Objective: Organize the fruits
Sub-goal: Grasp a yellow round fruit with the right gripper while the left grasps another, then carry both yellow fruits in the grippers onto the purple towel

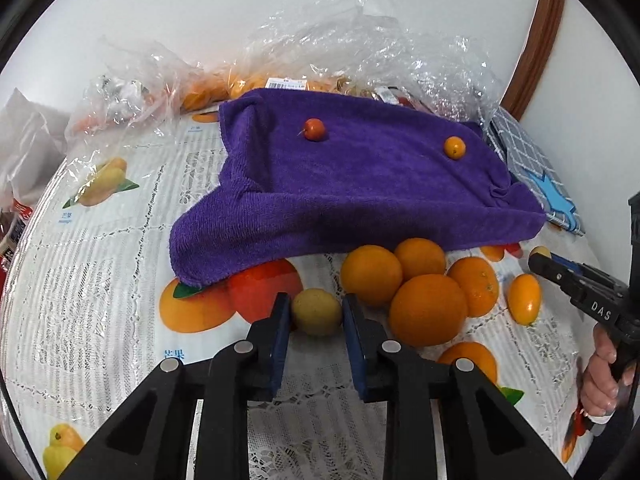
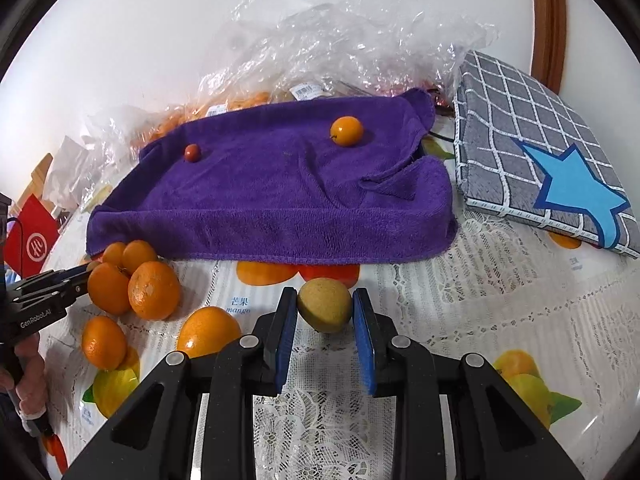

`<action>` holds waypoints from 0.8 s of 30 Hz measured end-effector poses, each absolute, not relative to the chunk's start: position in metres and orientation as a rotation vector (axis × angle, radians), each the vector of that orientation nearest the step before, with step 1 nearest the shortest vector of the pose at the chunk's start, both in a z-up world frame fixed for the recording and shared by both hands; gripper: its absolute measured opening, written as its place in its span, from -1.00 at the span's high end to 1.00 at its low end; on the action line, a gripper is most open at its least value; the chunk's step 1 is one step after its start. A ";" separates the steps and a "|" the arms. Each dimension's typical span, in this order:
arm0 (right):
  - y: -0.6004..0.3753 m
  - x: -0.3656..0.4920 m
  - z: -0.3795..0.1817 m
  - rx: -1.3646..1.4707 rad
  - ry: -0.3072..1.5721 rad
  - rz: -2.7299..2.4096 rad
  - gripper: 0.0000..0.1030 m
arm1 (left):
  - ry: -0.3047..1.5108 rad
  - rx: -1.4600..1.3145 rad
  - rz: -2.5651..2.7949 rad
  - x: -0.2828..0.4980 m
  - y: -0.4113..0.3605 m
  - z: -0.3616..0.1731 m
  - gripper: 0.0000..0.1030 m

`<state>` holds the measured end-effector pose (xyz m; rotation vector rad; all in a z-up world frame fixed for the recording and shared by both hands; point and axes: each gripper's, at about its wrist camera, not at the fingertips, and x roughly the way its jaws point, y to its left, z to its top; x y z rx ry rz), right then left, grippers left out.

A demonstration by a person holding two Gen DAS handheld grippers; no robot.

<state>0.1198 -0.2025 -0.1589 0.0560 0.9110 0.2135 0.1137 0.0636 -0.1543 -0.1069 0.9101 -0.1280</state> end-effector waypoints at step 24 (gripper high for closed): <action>-0.182 0.181 -0.062 0.059 0.714 0.255 0.45 | 0.715 -0.193 -0.004 0.195 0.068 -0.069 0.51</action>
